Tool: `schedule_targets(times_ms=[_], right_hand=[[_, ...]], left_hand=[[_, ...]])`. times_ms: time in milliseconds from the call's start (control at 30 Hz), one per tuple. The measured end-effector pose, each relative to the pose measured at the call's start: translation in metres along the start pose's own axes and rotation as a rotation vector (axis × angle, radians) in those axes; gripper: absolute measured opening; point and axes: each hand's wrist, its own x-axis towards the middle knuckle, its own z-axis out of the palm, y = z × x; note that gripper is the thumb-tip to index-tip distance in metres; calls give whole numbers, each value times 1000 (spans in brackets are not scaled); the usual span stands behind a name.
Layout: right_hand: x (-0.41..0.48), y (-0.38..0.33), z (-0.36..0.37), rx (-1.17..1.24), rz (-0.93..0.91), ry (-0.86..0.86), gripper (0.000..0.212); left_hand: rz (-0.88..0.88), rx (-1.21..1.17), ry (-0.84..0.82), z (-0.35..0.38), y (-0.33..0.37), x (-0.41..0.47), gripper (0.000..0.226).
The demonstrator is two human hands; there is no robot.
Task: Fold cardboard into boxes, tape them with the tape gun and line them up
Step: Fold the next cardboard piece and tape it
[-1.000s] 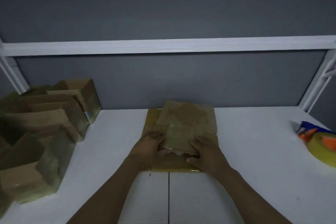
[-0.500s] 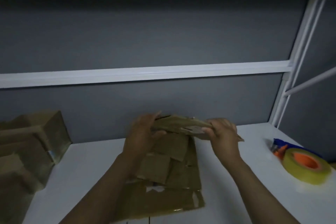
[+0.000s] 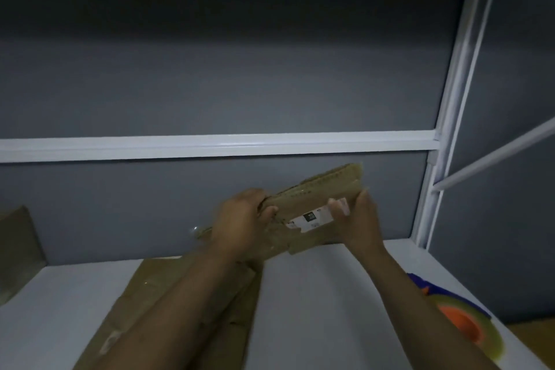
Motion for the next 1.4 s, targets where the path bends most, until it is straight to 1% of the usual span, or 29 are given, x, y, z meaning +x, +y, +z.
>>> schedule_targets(times_ms=[33,67,100,133,167,200,300,367,400,433,467,533,567,600,667,733,800,833,900,933,1000,1100,1200,1233,1267,1300,1333,1367,1400], right_hand=[[4,2,-4,89,-15,-59,83],[6,1,-8,140,-20,-119,71],[8,1,-12,191,-8,-199,64],[13,3,-16,229,36,-280,75],[19,7,-21,293,94,-334,93],[27,12,-25,334,162,-361,106],[39,22,-36,454,278,-422,115],[38,28,-42,446,323,-471,126],[37,32,-44,424,327,-488,123],[35,36,-44,416,333,-499,112],[34,39,-44,416,346,-509,96],[32,44,-44,393,359,-524,67],[30,44,-45,378,349,-529,57],[30,44,-45,368,336,-534,51],[27,47,-45,315,317,-586,48],[24,51,-44,250,281,-664,46],[18,55,-42,228,249,-711,40],[14,57,-40,217,243,-709,33],[11,63,-33,178,218,-627,22],[11,67,-31,146,195,-582,21],[16,70,-32,66,133,-554,23],[26,65,-46,-81,23,-573,26],[41,59,-60,-211,-126,-540,28],[42,56,-64,-215,-176,-540,35],[42,55,-67,-168,-191,-547,47],[43,58,-67,-84,-144,-553,56],[42,63,-67,-52,-121,-567,50],[40,69,-66,-69,-114,-586,36],[39,74,-66,-116,-124,-598,27]], left_hand=[[-4,9,-14,6,13,5,16],[-23,16,-36,11,27,10,16],[-49,21,-57,17,40,15,17],[-83,27,-81,21,53,21,18],[-120,27,-106,26,65,26,19],[-161,12,-141,29,76,31,19],[-236,-144,-308,39,99,38,9],[-263,-244,-435,46,108,39,11],[-281,-282,-482,50,112,38,12],[-296,-308,-516,54,115,37,12],[-307,-324,-535,58,118,34,13],[-330,-359,-546,65,121,27,24],[-353,-402,-549,68,122,23,26],[-378,-452,-549,70,122,19,22],[-410,-503,-544,73,120,11,10],[-428,-471,-510,76,113,4,11],[-457,-401,-468,78,105,-1,17],[-468,-366,-455,79,101,-3,18],[-505,-332,-436,79,96,-6,17],[-525,-319,-427,78,94,-6,17],[-566,-294,-390,75,90,-5,18],[-633,-263,-269,65,84,2,16],[-670,-273,-146,58,79,5,12],[-662,-240,-142,58,78,4,18],[-636,-182,-161,62,73,1,36],[-602,-117,-190,65,67,-3,57],[-565,-57,-213,68,63,-7,70],[-518,-9,-242,72,59,-11,73],[-470,7,-279,76,54,-14,71]])
